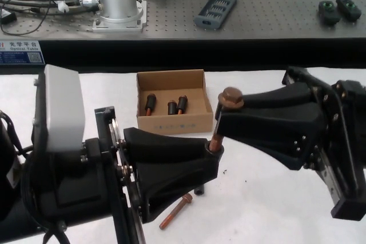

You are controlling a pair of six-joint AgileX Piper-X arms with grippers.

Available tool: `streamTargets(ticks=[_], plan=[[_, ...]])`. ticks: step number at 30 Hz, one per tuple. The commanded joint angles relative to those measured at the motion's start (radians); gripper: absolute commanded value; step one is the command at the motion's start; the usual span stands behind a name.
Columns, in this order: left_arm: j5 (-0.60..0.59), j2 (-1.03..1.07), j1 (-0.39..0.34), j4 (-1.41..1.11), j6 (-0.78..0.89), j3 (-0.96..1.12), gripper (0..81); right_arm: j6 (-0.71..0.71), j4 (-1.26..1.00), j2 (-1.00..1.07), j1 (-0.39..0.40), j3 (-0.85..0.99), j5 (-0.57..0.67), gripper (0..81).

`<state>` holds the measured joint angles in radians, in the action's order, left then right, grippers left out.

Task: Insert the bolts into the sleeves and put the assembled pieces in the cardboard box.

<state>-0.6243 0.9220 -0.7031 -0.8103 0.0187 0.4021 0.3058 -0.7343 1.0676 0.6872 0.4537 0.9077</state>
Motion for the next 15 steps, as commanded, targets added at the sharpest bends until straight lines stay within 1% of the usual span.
streamTargets(ticks=[1,2,4,5,6,7,8,13,15], plan=[[-0.005,-0.010,-0.003,-0.052,0.005,0.014,0.6,-0.003,0.066,0.000,-0.009,0.002,0.008,5.3],[-0.005,-0.010,-0.003,-0.052,0.005,0.014,0.6,-0.003,0.070,0.000,-0.009,0.002,0.008,9.9],[-0.005,-0.010,-0.003,-0.052,0.005,0.014,0.6,0.013,0.070,0.000,-0.009,0.002,-0.005,23.9],[-0.002,-0.010,-0.003,-0.052,0.005,0.014,0.6,0.034,0.070,0.000,-0.009,0.002,-0.031,29.7],[0.008,-0.010,-0.003,-0.052,0.005,0.014,0.6,0.050,0.070,0.000,-0.009,0.002,-0.054,33.5],[0.018,-0.010,-0.003,-0.052,0.005,0.014,0.6,0.061,0.070,0.000,-0.009,0.002,-0.070,35.6],[0.023,-0.010,-0.003,-0.052,0.005,0.014,0.6,0.061,0.070,0.000,-0.009,0.002,-0.071,35.8],[0.121,-0.010,-0.003,-0.052,0.005,0.014,0.6,0.061,0.070,0.000,-0.009,0.002,-0.068,35.8],[0.173,-0.010,-0.003,-0.052,0.005,0.014,0.6,0.089,0.077,0.000,-0.009,0.002,-0.063,35.8]])
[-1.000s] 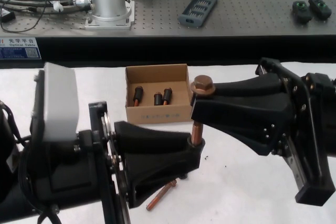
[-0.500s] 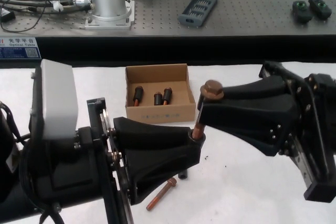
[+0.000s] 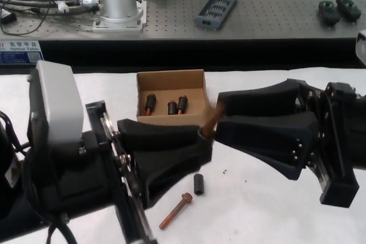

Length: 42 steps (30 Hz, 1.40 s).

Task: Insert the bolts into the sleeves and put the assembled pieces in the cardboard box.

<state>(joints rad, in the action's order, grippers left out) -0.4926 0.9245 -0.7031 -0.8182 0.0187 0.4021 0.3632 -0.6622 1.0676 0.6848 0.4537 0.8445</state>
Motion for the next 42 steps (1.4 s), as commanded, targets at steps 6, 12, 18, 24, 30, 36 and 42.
streamTargets(ticks=[6,12,18,24,30,36,42], plan=[[0.176,-0.012,-0.003,-0.044,0.005,0.014,0.6,0.048,0.005,0.000,-0.007,0.002,0.011,35.8],[0.414,-0.012,-0.003,-0.044,0.044,0.016,0.6,0.048,0.005,0.000,-0.024,0.002,0.011,25.1],[0.500,-0.010,0.001,0.172,0.159,0.088,0.6,0.040,0.005,0.000,-0.071,0.002,0.097,3.6],[0.493,0.041,0.014,0.412,0.156,0.245,0.6,0.040,0.005,-0.002,-0.150,0.002,0.116,3.8],[0.493,0.179,0.052,0.564,0.156,0.421,0.6,0.038,0.040,-0.002,-0.234,0.002,0.116,3.8],[0.493,0.351,0.081,0.610,0.156,0.579,0.6,-0.096,0.312,-0.057,-0.307,0.002,-0.045,3.8],[0.493,0.525,0.091,0.739,0.155,0.746,0.6,-0.353,0.824,-0.215,-0.336,0.002,-0.428,3.8]])
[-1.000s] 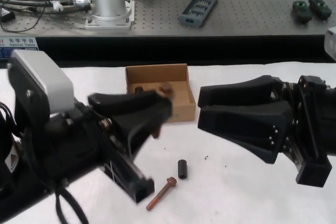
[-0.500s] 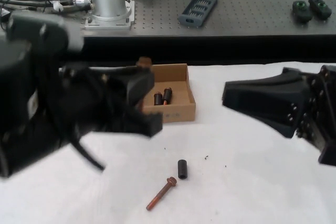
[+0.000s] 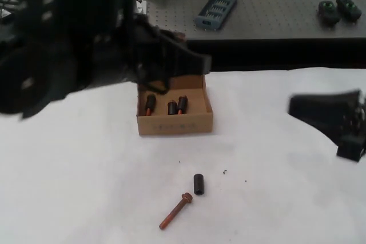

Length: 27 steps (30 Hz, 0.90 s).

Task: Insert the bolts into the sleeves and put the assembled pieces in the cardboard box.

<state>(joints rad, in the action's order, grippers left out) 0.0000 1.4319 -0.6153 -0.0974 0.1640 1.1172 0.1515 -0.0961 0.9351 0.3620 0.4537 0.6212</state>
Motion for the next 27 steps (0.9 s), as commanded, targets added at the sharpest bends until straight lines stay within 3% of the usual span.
streamTargets(ticks=[1,3,7,10,16,27], plan=[[0.007,0.042,0.005,0.033,0.010,0.053,0.6,-0.172,0.334,-0.113,-0.013,0.002,-0.268,3.8],[0.016,0.099,0.013,0.055,0.010,0.106,0.6,-0.205,0.451,-0.163,-0.013,0.002,-0.355,3.8],[0.019,0.215,0.040,0.109,0.010,0.213,0.6,-0.205,0.622,-0.244,-0.013,0.002,-0.380,3.8],[0.019,0.296,0.070,0.192,0.010,0.305,0.6,-0.205,0.703,-0.287,-0.013,0.002,-0.401,3.8],[0.010,0.462,0.127,0.381,0.010,0.534,0.6,-0.197,0.817,-0.333,-0.013,0.002,-0.563,3.8],[-0.015,0.741,0.171,0.556,0.010,0.930,0.6,-0.197,0.943,-0.344,-0.013,0.002,-0.563,3.8]])
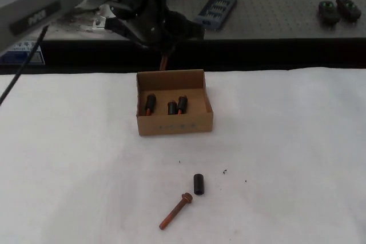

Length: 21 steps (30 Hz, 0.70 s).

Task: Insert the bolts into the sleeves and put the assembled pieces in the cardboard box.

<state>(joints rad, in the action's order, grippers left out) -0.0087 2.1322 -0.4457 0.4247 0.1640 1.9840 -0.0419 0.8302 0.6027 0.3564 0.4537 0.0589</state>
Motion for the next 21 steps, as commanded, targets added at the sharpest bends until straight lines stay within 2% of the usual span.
streamTargets(ticks=[1,17,21], plan=[[-0.006,0.063,0.001,0.038,0.010,0.084,0.6,-0.003,0.017,-0.012,-0.007,0.002,-0.001,3.8],[-0.003,0.255,0.015,0.005,0.017,0.121,0.6,-0.003,0.017,-0.012,-0.007,0.002,-0.001,3.8],[0.065,0.255,0.015,0.031,0.017,0.121,0.6,-0.003,0.017,-0.012,-0.007,0.002,-0.001,3.8]])
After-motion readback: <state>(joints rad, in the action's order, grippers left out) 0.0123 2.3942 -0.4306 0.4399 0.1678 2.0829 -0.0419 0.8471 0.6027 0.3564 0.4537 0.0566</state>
